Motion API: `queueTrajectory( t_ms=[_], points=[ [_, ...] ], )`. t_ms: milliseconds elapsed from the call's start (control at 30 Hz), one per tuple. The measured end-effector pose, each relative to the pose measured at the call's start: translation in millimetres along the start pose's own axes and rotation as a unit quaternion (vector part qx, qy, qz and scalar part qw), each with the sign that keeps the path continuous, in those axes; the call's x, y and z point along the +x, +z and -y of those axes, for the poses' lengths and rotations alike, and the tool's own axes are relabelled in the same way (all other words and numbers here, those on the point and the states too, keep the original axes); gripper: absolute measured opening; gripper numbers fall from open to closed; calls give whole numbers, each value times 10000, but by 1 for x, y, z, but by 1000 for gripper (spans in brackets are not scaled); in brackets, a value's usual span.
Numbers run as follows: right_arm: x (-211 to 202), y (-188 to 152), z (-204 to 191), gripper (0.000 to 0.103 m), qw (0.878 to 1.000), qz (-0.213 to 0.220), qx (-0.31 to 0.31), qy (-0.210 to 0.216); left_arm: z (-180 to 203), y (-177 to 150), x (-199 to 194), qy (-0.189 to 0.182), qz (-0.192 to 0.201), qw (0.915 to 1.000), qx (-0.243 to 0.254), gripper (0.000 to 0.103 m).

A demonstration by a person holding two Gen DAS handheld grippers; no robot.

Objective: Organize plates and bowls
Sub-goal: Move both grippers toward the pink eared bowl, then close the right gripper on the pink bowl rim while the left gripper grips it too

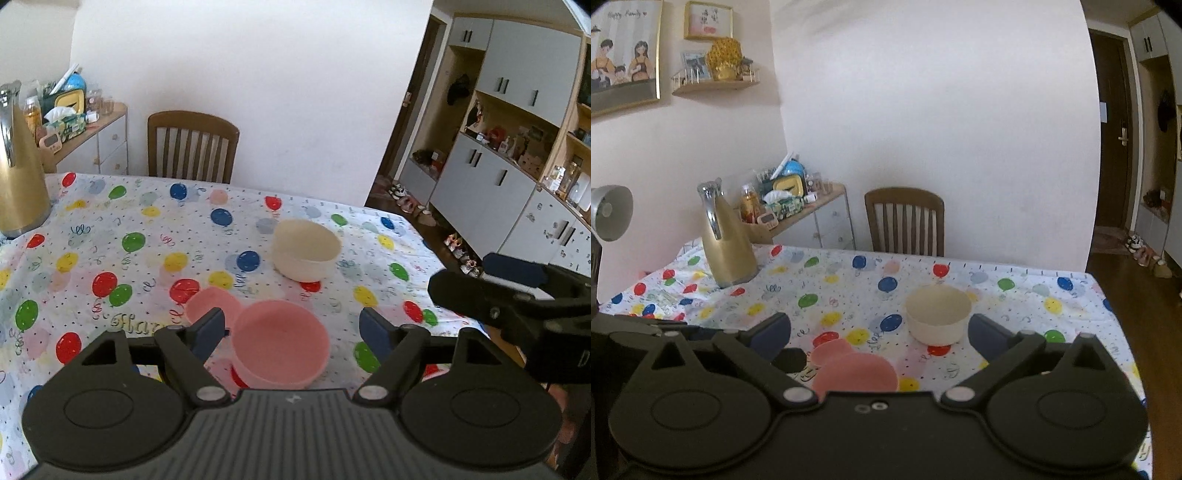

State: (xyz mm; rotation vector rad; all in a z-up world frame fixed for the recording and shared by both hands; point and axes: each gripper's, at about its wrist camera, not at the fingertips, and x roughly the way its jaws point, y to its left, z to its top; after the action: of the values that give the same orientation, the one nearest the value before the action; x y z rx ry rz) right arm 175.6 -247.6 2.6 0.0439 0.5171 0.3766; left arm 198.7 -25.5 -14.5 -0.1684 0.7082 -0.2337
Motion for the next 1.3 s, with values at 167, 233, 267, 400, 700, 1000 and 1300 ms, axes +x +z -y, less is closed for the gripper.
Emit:
queueTrajectory(
  t_ms=[167, 233, 267, 400, 700, 1000, 1300],
  points=[
    [36, -1, -1, 103, 9976, -561, 334, -221, -22, 5, 21, 7, -140, 9999, -32, 80],
    [48, -4, -1, 103, 9964, -671, 340, -387, -29, 6, 32, 23, -237, 9997, -47, 80],
    [54, -6, -1, 103, 9959, -723, 336, -433, -33, 6, 37, 28, -298, 9995, -46, 80],
    [80, -12, 2, 102, 9918, -1011, 426, -656, -44, 5, 57, -17, -566, 9983, -108, 80],
    [130, -23, 14, 88, 9757, -1901, 817, -714, -68, -2, 104, 126, -1282, 9899, -586, 80],
    [153, -33, 17, 71, 9620, -2405, 1080, -714, -75, -7, 128, 232, -1560, 9850, -702, 79],
    [162, -33, 16, 46, 9587, -2522, 1113, -694, -73, -9, 140, 71, -1792, 9800, -866, 65]
  ],
)
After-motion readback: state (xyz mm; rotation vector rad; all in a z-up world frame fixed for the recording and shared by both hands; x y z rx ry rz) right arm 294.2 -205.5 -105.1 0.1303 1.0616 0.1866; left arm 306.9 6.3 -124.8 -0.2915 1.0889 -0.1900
